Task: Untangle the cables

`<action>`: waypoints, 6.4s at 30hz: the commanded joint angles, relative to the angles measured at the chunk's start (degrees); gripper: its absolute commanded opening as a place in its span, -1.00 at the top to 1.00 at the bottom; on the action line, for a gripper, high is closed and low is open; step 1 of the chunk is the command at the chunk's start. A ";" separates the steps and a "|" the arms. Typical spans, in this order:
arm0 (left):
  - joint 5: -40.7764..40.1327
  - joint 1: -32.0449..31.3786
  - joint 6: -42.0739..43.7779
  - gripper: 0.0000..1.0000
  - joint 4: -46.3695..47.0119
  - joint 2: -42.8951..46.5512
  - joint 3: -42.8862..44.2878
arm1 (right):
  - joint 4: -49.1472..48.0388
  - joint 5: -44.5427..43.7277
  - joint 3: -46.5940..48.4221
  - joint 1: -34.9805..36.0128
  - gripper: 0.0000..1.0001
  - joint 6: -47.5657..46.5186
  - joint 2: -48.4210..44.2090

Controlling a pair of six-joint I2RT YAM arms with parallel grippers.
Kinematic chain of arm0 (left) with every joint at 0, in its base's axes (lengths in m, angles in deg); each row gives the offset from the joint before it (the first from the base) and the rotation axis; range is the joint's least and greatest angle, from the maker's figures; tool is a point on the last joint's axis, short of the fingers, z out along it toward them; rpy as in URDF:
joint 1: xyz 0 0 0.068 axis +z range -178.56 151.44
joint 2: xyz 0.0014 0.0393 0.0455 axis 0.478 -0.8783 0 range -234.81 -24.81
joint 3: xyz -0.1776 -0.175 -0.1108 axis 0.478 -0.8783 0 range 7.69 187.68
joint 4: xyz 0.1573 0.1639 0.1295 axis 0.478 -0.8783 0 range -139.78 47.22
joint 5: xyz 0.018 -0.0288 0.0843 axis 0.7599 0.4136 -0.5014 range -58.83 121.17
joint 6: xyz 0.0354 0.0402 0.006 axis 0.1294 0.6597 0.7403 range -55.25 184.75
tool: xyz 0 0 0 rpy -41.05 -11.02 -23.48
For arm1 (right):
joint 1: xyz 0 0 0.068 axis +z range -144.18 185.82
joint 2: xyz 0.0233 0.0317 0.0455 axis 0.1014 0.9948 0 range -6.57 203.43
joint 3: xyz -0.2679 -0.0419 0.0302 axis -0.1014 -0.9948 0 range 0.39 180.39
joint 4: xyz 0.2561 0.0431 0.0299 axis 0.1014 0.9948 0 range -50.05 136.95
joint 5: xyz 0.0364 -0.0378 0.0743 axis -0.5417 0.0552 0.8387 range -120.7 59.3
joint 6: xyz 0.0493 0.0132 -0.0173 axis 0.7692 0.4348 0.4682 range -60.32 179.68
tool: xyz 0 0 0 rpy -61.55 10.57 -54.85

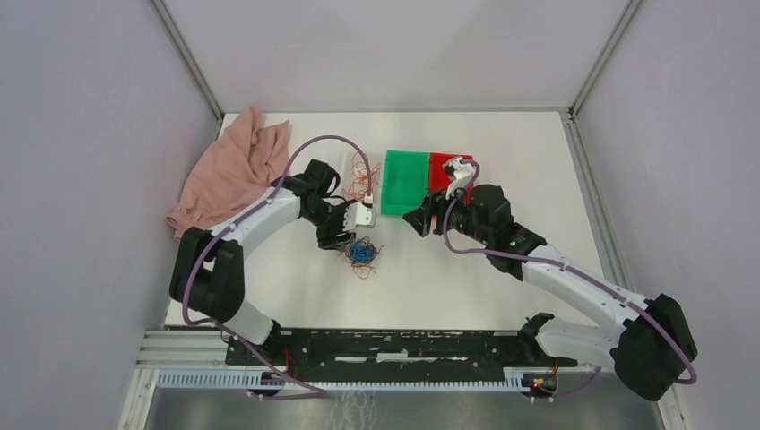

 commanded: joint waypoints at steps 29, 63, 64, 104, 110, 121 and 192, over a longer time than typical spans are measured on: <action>-5.81 1.43 -11.26 0.20 19.88 0.98 -12.36 | -11.41 5.02 0.89 0.65 -0.41 4.25 7.04; -0.32 2.13 -14.07 0.94 0.76 15.53 2.05 | -18.17 6.02 -0.19 3.65 -0.58 5.78 9.56; 0.53 2.13 -14.61 0.94 0.01 15.64 4.05 | -18.62 6.31 -0.19 4.12 -0.63 5.20 9.28; 15.67 0.19 -44.17 0.94 12.85 17.87 44.35 | -27.86 3.18 13.40 13.90 -0.41 4.82 20.52; 14.94 0.03 -47.51 0.94 19.81 18.17 45.86 | -29.16 1.86 11.32 13.98 -0.39 5.48 20.87; 12.89 0.09 -51.05 0.94 27.41 16.80 51.49 | -31.71 0.99 8.09 14.07 -0.31 7.20 25.01; -15.65 2.30 -37.57 0.94 49.57 1.47 28.45 | -3.21 -20.05 8.11 2.45 -0.42 0.07 14.30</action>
